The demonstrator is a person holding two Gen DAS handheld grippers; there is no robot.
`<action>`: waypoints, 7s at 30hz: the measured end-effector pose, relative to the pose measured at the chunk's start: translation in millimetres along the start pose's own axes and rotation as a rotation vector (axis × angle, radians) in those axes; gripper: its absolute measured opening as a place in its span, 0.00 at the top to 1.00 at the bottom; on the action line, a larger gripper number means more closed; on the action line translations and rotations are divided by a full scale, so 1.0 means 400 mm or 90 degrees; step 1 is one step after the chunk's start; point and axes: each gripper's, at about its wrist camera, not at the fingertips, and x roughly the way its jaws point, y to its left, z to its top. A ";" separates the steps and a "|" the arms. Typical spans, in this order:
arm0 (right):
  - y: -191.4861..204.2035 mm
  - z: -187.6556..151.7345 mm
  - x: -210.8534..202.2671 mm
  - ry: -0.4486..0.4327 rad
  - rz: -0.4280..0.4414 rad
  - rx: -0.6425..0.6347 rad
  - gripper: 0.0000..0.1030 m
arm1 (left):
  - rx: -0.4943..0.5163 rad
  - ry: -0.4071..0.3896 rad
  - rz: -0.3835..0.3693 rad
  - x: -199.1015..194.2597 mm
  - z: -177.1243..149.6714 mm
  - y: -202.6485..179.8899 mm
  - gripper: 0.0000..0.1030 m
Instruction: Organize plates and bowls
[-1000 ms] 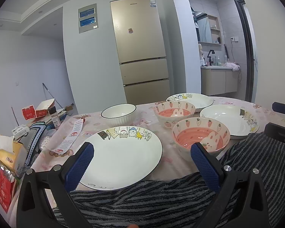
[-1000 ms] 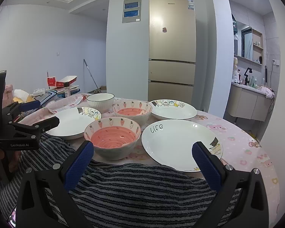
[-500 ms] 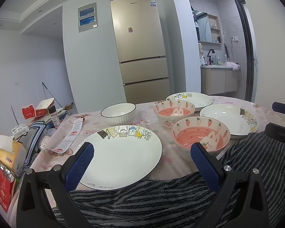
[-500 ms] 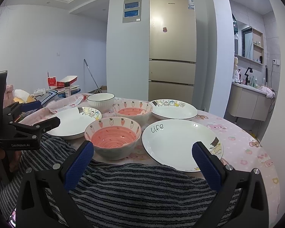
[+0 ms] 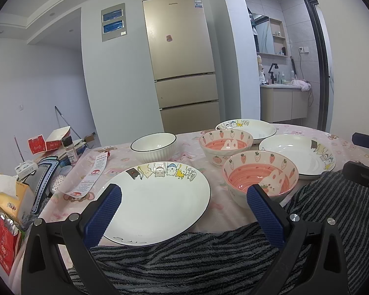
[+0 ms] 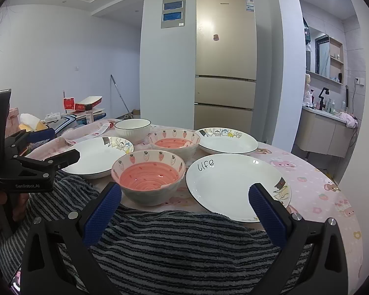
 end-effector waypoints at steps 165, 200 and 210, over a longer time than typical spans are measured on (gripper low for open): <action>-0.151 0.158 0.743 0.368 0.170 0.227 0.83 | -0.229 0.442 -0.199 0.738 0.138 0.005 0.79; -0.136 0.263 0.641 0.226 0.157 0.180 0.86 | -0.128 0.245 -0.146 0.599 0.268 0.007 0.87; -0.124 0.335 0.554 0.134 0.157 0.166 0.86 | -0.158 0.151 -0.164 0.508 0.330 0.035 0.87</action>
